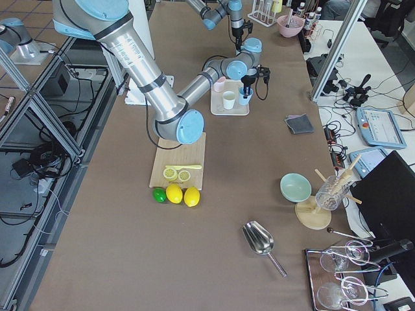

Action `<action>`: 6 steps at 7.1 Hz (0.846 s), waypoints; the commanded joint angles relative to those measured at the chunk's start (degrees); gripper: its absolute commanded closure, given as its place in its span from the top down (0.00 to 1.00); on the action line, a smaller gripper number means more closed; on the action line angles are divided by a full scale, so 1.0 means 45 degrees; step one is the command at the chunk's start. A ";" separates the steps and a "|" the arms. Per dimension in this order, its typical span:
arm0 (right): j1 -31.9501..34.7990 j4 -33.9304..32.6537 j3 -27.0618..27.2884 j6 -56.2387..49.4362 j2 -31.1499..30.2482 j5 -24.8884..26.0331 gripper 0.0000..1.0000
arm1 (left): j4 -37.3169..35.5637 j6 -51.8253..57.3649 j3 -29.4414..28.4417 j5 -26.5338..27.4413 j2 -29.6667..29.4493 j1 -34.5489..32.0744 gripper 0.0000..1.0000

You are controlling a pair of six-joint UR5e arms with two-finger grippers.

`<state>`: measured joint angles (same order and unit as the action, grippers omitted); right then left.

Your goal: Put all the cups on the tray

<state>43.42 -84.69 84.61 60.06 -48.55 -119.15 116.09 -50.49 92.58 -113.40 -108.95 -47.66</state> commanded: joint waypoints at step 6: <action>0.1539 0.0558 0.0217 0.0151 -0.0302 -0.1410 1.00 | -0.3982 -0.4382 0.0834 0.0133 -0.3931 0.1520 0.00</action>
<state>47.86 -81.97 83.91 61.05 -48.88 -123.65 98.30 -66.73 96.52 -115.96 -125.15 -44.77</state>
